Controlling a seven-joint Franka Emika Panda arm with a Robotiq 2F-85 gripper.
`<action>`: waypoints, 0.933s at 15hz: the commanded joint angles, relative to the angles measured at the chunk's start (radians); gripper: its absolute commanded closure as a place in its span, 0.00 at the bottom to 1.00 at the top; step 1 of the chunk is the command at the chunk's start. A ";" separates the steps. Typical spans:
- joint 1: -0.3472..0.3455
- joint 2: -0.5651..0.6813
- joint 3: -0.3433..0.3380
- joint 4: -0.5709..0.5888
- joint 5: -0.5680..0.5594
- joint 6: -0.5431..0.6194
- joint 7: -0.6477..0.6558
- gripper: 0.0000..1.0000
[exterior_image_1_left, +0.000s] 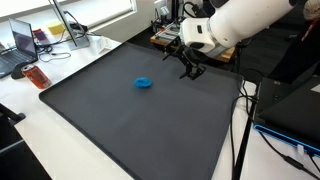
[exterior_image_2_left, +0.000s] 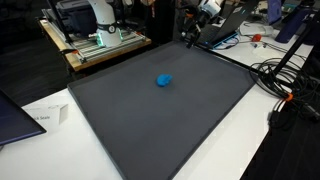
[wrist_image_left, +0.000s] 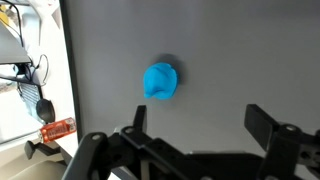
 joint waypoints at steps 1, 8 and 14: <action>0.033 0.118 -0.043 0.158 0.008 -0.064 -0.054 0.00; 0.012 0.286 -0.086 0.407 0.077 -0.133 -0.240 0.00; -0.026 0.376 -0.147 0.568 0.244 -0.151 -0.413 0.00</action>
